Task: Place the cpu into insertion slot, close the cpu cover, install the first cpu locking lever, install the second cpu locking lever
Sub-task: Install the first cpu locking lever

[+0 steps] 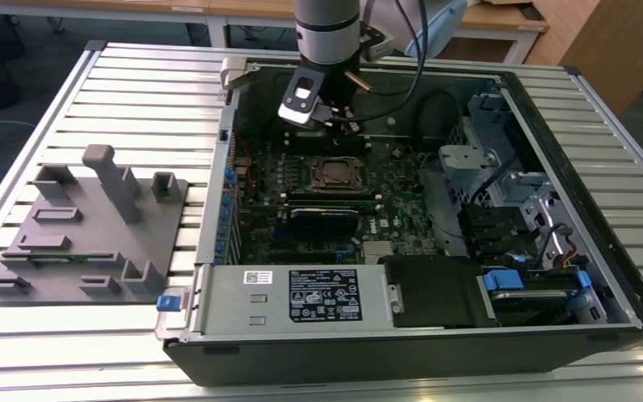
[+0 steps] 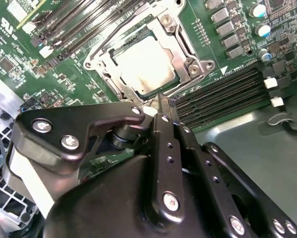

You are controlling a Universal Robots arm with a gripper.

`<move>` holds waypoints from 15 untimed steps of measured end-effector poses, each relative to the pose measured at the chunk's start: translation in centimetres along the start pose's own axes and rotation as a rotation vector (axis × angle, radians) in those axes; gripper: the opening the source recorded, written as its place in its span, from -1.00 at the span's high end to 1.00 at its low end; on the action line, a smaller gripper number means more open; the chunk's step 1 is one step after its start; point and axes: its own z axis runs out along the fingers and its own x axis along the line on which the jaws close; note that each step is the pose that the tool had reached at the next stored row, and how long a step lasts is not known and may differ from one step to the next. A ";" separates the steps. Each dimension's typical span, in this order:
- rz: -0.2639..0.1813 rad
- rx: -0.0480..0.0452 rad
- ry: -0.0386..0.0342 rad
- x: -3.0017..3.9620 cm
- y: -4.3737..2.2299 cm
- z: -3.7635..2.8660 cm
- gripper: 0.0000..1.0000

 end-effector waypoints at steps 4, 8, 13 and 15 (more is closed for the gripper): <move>0.001 0.0000 -0.0002 -0.13 0.28 0.06 0.80; 0.001 0.0001 -0.0002 -0.38 0.76 0.15 0.80; 0.000 0.0000 -0.0001 -0.39 0.78 0.15 0.80; -0.014 -0.0008 0.0020 -0.41 0.82 0.16 0.80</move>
